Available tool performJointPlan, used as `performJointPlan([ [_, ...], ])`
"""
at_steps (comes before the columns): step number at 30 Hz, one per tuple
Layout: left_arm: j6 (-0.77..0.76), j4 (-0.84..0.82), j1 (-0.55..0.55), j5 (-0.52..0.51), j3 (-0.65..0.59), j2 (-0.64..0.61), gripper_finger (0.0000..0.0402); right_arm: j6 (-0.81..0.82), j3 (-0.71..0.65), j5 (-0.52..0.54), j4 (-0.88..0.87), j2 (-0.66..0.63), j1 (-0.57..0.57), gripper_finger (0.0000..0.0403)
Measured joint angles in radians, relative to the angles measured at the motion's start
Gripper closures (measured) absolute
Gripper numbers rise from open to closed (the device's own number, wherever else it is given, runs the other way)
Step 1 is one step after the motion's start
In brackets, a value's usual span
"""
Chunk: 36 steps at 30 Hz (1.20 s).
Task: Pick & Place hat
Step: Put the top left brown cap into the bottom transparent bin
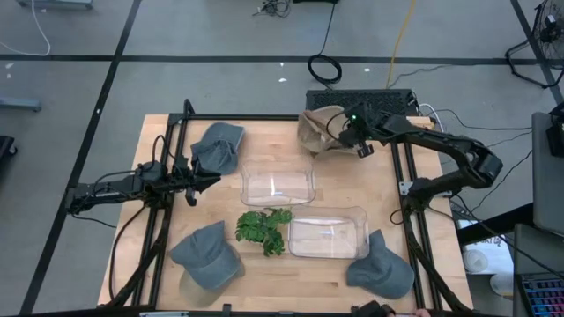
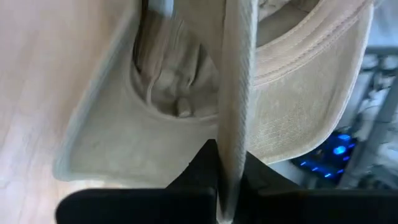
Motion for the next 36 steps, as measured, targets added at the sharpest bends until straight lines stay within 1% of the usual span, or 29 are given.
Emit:
performJointPlan([
  [6,0.000,0.000,0.000,0.000,0.000,0.000,0.0325,0.029,0.000,0.006,0.000,-0.124,0.053,0.0401],
  [10,0.000,0.000,0.000,0.000,0.000,0.000,0.0325,0.114,0.000,0.011,0.001,-0.187,0.093,0.0402],
  [16,0.000,0.000,0.000,0.000,0.000,0.000,0.0325,0.254,0.000,0.089,0.020,-0.254,0.156,0.0402],
  [18,-0.001,0.000,0.000,0.000,0.000,0.000,0.0325,0.304,0.000,0.090,0.036,-0.274,0.178,0.0402],
  [26,0.000,0.000,0.000,0.000,0.000,0.000,0.0325,0.430,0.000,0.091,0.121,-0.321,0.273,0.0402],
  [34,-0.001,0.000,0.000,0.000,0.000,0.000,0.0325,0.591,0.001,0.092,0.187,-0.326,0.397,0.0403],
  [36,0.000,0.000,0.000,0.000,0.000,0.000,0.0325,0.645,0.001,0.120,0.197,-0.326,0.430,0.0403],
])
